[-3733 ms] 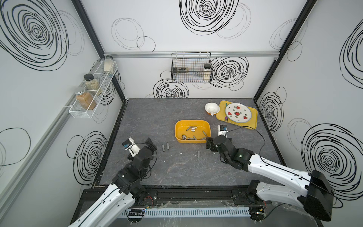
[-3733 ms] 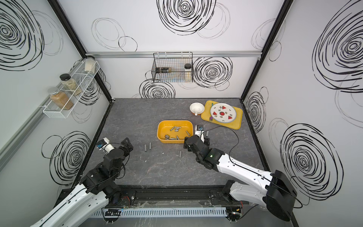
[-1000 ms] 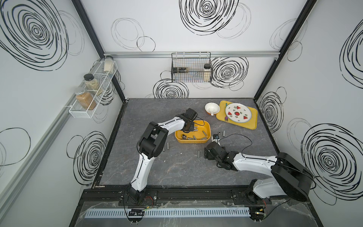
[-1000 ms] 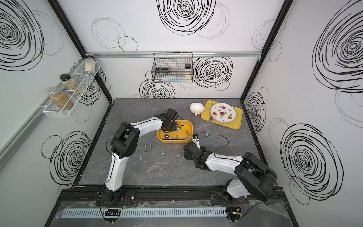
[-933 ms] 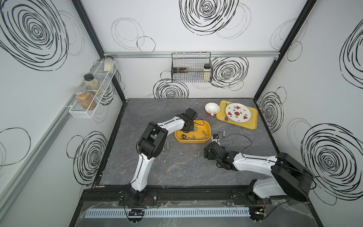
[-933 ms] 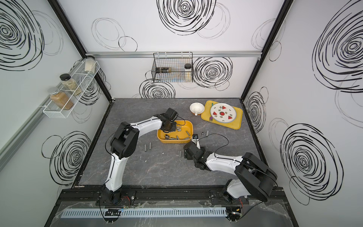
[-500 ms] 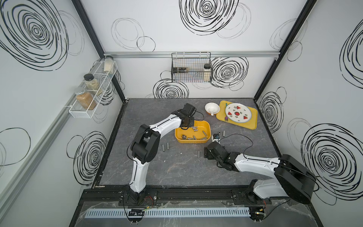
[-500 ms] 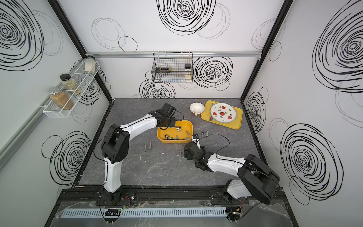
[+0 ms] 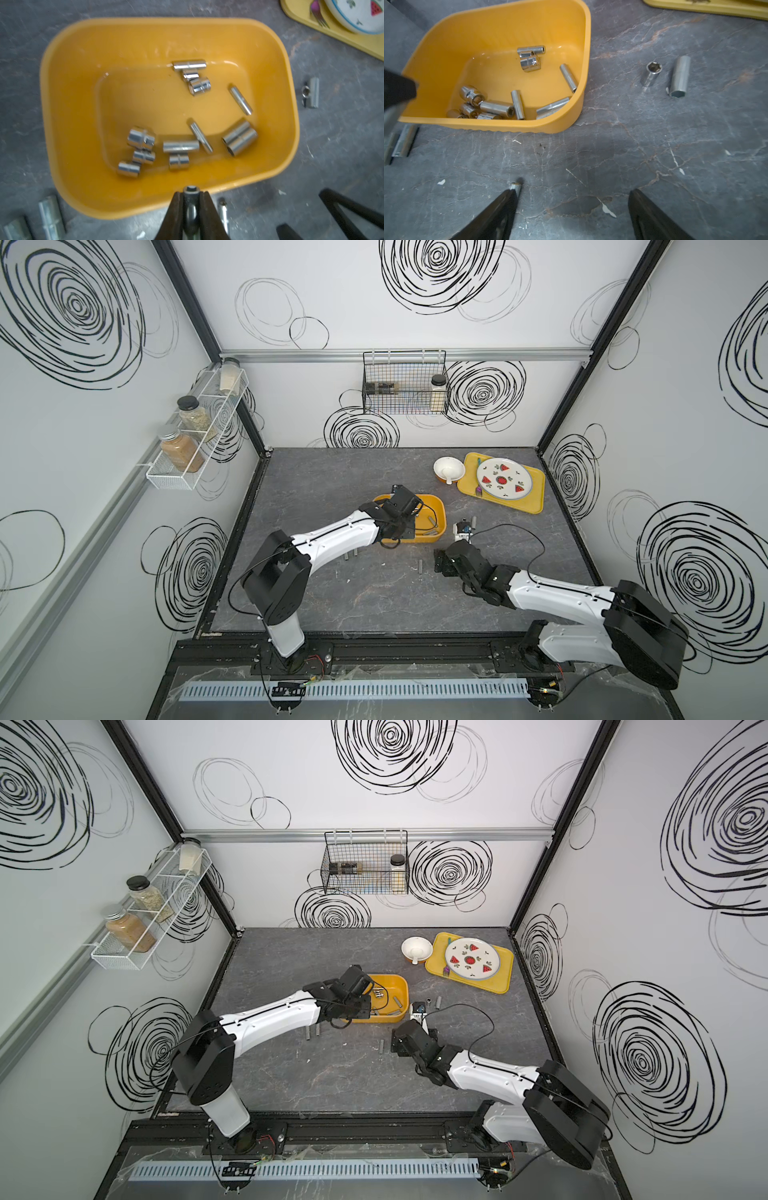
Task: Take out the socket from the storage box
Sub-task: Pick up the socket head from the storage box, then place the socket head at the center of the board.
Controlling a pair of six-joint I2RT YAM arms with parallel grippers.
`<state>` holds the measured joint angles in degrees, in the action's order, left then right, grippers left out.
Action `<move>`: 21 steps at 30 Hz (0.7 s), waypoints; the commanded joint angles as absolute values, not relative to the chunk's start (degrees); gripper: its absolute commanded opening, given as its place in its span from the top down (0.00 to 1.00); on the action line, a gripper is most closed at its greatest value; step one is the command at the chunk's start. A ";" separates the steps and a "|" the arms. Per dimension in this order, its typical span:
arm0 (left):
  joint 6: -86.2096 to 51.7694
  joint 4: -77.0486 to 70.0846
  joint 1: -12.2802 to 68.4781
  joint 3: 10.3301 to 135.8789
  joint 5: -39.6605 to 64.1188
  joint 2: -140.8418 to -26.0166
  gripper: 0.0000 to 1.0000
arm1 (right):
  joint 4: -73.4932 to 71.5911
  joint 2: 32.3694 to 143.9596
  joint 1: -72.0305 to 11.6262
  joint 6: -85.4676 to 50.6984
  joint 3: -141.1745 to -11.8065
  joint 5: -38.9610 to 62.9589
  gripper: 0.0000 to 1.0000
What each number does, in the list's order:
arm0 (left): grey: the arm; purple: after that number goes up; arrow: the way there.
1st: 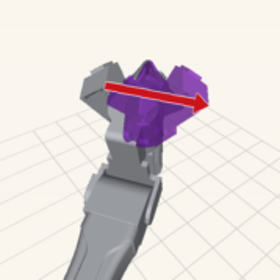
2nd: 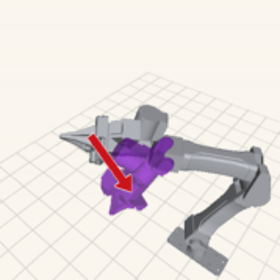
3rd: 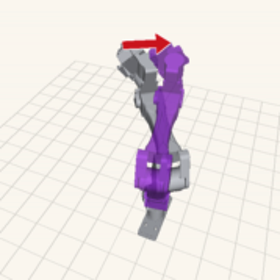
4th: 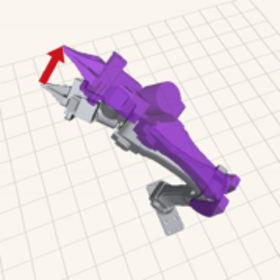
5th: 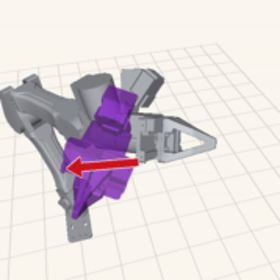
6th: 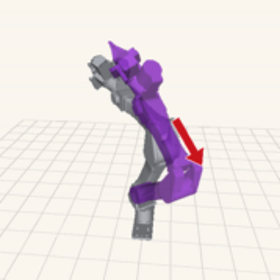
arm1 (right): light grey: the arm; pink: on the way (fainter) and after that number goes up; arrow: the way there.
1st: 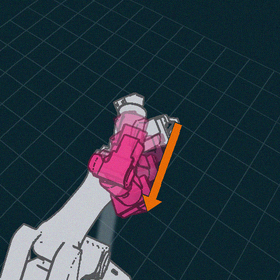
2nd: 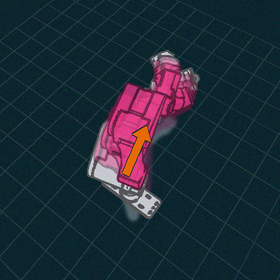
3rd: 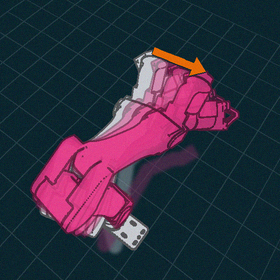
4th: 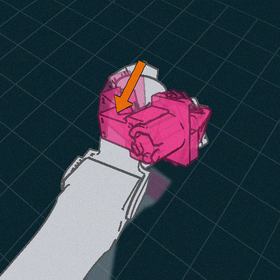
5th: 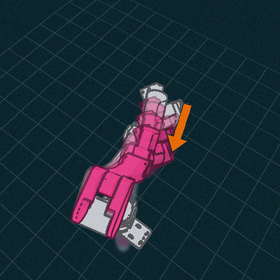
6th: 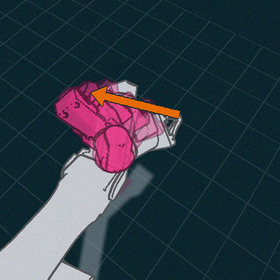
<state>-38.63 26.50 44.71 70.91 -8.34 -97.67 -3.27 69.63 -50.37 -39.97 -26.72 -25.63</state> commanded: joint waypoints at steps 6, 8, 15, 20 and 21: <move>-51.10 18.93 53.22 61.08 -12.59 -93.64 1.00 | -1.08 59.16 -50.08 -43.16 -22.06 -30.98 0.11; -51.98 18.55 54.23 60.39 -13.97 -94.29 1.00 | -1.10 56.91 -50.09 -43.28 -21.15 -31.58 0.11; -53.57 14.24 54.67 56.73 -14.79 -95.52 1.00 | -0.92 53.41 -50.05 -43.50 -19.30 -32.91 0.11; -52.91 12.29 54.83 57.15 -14.11 -98.56 1.00 | 0.40 53.44 -50.02 -43.49 -20.13 -32.45 0.13; -52.87 12.24 54.99 57.54 -14.30 -99.01 1.00 | 0.01 53.46 -50.05 -43.42 -19.89 -32.43 0.13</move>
